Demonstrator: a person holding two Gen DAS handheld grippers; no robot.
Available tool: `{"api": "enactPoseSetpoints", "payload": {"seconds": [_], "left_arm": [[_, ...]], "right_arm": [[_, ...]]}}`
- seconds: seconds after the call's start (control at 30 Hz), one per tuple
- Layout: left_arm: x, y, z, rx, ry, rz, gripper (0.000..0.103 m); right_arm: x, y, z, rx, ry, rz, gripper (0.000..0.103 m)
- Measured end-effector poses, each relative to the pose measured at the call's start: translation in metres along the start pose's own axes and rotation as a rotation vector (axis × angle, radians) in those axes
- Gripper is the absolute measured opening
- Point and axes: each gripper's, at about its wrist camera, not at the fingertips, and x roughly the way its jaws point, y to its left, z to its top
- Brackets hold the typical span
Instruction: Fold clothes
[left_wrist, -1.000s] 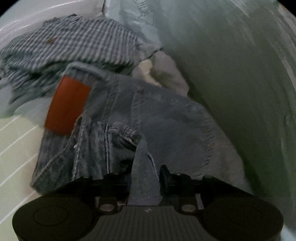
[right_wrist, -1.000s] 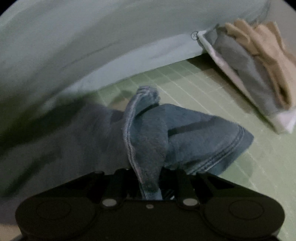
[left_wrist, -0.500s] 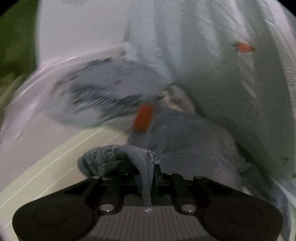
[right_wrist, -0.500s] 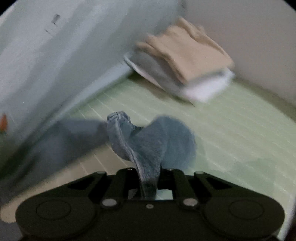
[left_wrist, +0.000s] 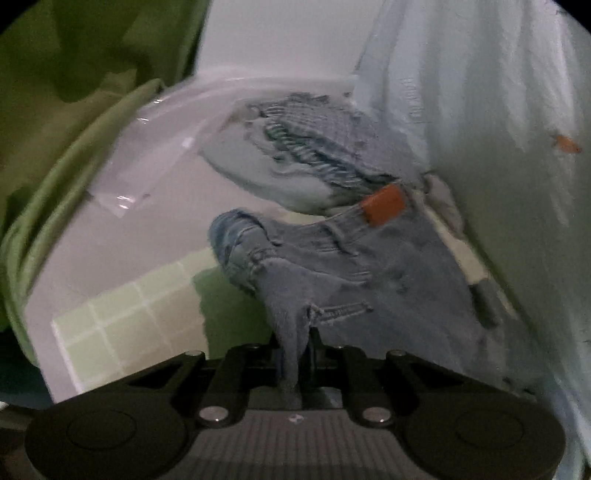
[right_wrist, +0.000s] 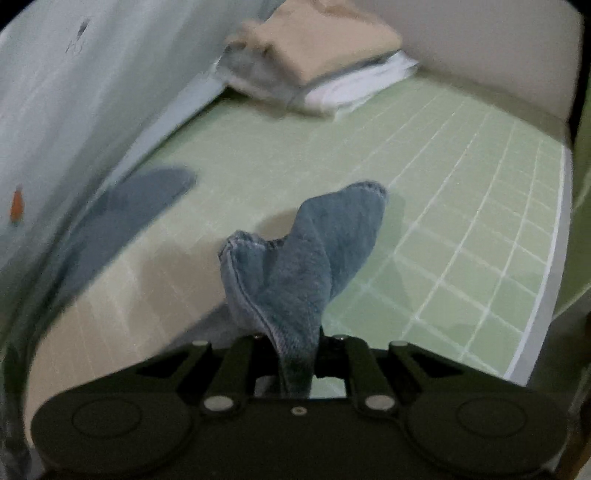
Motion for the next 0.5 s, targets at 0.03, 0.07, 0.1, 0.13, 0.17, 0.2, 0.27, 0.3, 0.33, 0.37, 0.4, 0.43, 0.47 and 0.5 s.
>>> {"api": "enactPoseSetpoints", "payload": {"seconds": [0.03, 0.07, 0.1, 0.13, 0.17, 0.2, 0.27, 0.3, 0.33, 0.37, 0.4, 0.43, 0.47, 0.5], "left_arm": [[0.001, 0.002, -0.001, 0.002, 0.005, 0.023, 0.023], [0.001, 0.002, -0.004, 0.008, 0.013, 0.042, 0.026], [0.0, 0.003, -0.007, 0.014, 0.02, 0.059, 0.032], [-0.002, 0.002, -0.011, 0.019, 0.019, 0.064, 0.043], [-0.004, 0.001, -0.016, 0.023, 0.016, 0.065, 0.049], [-0.008, -0.003, -0.021, 0.027, 0.008, 0.063, 0.058], [-0.014, -0.011, -0.031, 0.035, -0.004, 0.056, 0.064], [-0.017, -0.016, -0.037, 0.048, -0.008, 0.054, 0.065], [-0.021, -0.021, -0.043, 0.062, -0.013, 0.051, 0.067], [-0.024, -0.027, -0.049, 0.076, -0.017, 0.049, 0.069], [-0.027, -0.034, -0.056, 0.091, -0.022, 0.046, 0.072], [-0.03, -0.041, -0.063, 0.107, -0.026, 0.042, 0.072], [-0.033, -0.048, -0.071, 0.12, -0.025, 0.036, 0.073], [-0.035, -0.055, -0.078, 0.133, -0.022, 0.03, 0.073]], "right_arm": [[0.001, 0.003, -0.005, -0.05, 0.014, -0.016, 0.018], [0.001, 0.005, -0.01, -0.091, 0.022, -0.029, 0.022], [0.0, 0.006, -0.013, -0.12, 0.023, -0.038, 0.027], [-0.002, 0.008, -0.015, -0.153, 0.015, -0.05, 0.035], [-0.004, 0.011, -0.015, -0.191, -0.004, -0.065, 0.039], [-0.006, 0.014, -0.015, -0.228, -0.022, -0.079, 0.044], [-0.009, 0.02, -0.014, -0.298, -0.058, -0.103, 0.053], [-0.008, 0.023, -0.01, -0.324, -0.073, -0.104, 0.06], [-0.006, 0.026, -0.007, -0.35, -0.088, -0.106, 0.065], [-0.005, 0.03, -0.004, -0.377, -0.104, -0.108, 0.067], [-0.002, 0.033, -0.001, -0.399, -0.104, -0.104, 0.07], [0.004, 0.036, 0.001, -0.416, -0.087, -0.092, 0.072], [0.01, 0.039, 0.004, -0.433, -0.07, -0.081, 0.072], [0.016, 0.041, 0.006, -0.449, -0.051, -0.076, 0.072]]}}
